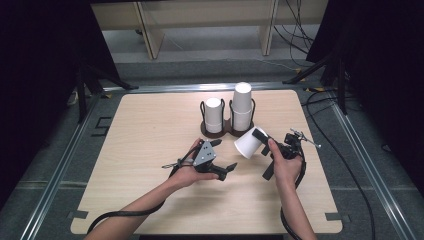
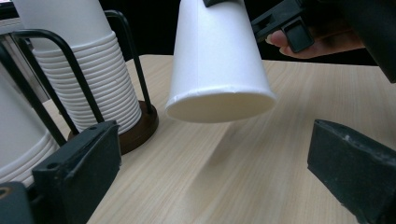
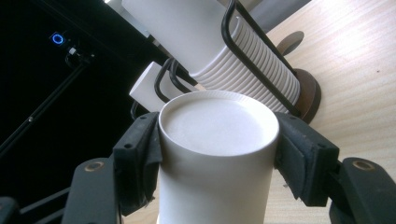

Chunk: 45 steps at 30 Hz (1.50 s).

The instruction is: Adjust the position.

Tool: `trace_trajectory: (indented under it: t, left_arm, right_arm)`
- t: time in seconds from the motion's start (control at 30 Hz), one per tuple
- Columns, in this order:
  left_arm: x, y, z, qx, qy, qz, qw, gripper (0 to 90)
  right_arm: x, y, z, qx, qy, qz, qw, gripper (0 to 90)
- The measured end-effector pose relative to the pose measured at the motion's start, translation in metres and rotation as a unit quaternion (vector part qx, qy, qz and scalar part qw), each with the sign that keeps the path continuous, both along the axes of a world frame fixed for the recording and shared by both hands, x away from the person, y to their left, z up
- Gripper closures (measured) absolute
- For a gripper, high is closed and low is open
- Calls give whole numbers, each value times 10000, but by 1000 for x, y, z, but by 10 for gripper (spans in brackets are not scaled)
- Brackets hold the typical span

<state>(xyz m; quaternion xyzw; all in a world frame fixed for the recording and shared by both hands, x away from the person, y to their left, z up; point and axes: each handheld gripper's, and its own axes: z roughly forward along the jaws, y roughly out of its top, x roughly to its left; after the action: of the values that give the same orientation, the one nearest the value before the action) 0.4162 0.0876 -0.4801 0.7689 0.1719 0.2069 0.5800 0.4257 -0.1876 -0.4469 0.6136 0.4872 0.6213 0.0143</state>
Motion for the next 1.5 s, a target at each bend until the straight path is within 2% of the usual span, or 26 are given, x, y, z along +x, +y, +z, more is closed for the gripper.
trace_trajectory:
  t: [0.07, 0.1, 0.13, 0.17, 0.27, 0.3, 0.37, 0.4, 0.5, 0.57, 0.6, 0.73, 0.77, 0.8, 0.87, 0.93, 1.0, 1.07, 1.13, 1.17, 1.2, 1.23, 1.27, 1.33, 1.37, 1.5]
  left_arm:
    - [2, -3, 0, -60, 31, -22, 10000, 23]
    - [2, -4, 0, -103, 83, -33, 9999, 22]
    - [4, -6, 0, -186, 79, -69, 9998, 21]
    - [4, -7, 0, -149, 89, -66, 9998, 20]
    - [7, -13, 0, -163, 112, -72, 9998, 20]
    - [7, -14, 0, -186, 121, -73, 9997, 20]
    - [10, -17, -1, -242, 181, -98, 9995, 22]
    - [10, -18, -1, -252, 215, -90, 9994, 22]
    - [14, -19, -3, -264, 280, -92, 9992, 28]
    - [16, -21, -4, -318, 334, -95, 9989, 30]
    - [16, -21, -4, -306, 332, -95, 9989, 30]
    - [18, -25, -5, -395, 319, -120, 9986, 36]
    - [17, -24, -4, -300, 323, -116, 9990, 36]
    - [18, -25, -4, -311, 325, -126, 9989, 37]
    - [18, -27, -5, -364, 336, -117, 9987, 38]
    - [19, -27, -5, -316, 357, -113, 9988, 40]
    - [19, -29, -7, -395, 345, -133, 9985, 44]
    - [19, -29, -7, -351, 374, -103, 9986, 48]
    - [21, -29, -8, -400, 364, -103, 9985, 51]
    - [21, -29, -9, -419, 385, -86, 9983, 53]
    - [21, -28, -8, -338, 400, -63, 9986, 55]
    - [22, -28, -9, -350, 400, -62, 9986, 56]
    - [22, -28, -9, -389, 420, -51, 9983, 59]
    - [22, -29, -9, -419, 444, -28, 9981, 63]
    - [23, -28, -9, -416, 446, -32, 9981, 65]
    - [24, -29, -9, -482, 453, -19, 9978, 80]
  right_arm:
    - [0, 1, -1, 52, -1, 27, 10000, 358]
    - [0, 1, -1, -17, -8, 29, 10000, 358]
    - [1, 1, -2, 69, -70, 63, 9999, 358]
    - [1, 3, -1, 44, 42, -3, 10000, 358]
    - [1, 3, -2, 15, -11, 23, 10000, 359]
    - [1, 4, -1, 82, 30, 42, 10000, 358]
    - [1, 4, -2, 133, -42, 119, 9998, 359]
    - [1, 5, 0, 77, 43, 44, 10000, 358]
    - [1, 5, -1, 74, 45, 49, 10000, 358]
    - [1, 7, 1, 219, 127, 59, 9997, 359]
    - [1, 6, 0, 99, 53, 68, 9999, 359]
    - [2, 6, 0, 62, -8, 45, 10000, 358]
    - [3, 6, -1, 60, -41, 34, 10000, 359]
    - [1, 8, 1, 262, 99, 57, 9996, 359]
    - [1, 7, 2, 246, 111, 51, 9996, 359]
    - [2, 6, 1, 48, -24, 50, 10000, 359]
    - [2, 7, 1, 66, -25, 52, 10000, 359]
    - [2, 7, 1, 63, -4, 72, 10000, 359]
    - [3, 8, 0, 138, -41, 117, 9998, 359]
    - [3, 9, 1, 91, 1, 63, 9999, 359]
    - [3, 9, 1, 111, 12, 82, 9999, 359]
    - [2, 10, 2, 232, 108, 83, 9996, 359]
    - [3, 9, 1, 85, 10, 95, 9999, 359]
    - [3, 10, 1, 111, 43, 88, 9999, 359]
    - [4, 9, -1, 113, -87, 151, 9998, 359]
    - [3, 10, 1, 64, -6, 107, 9999, 359]
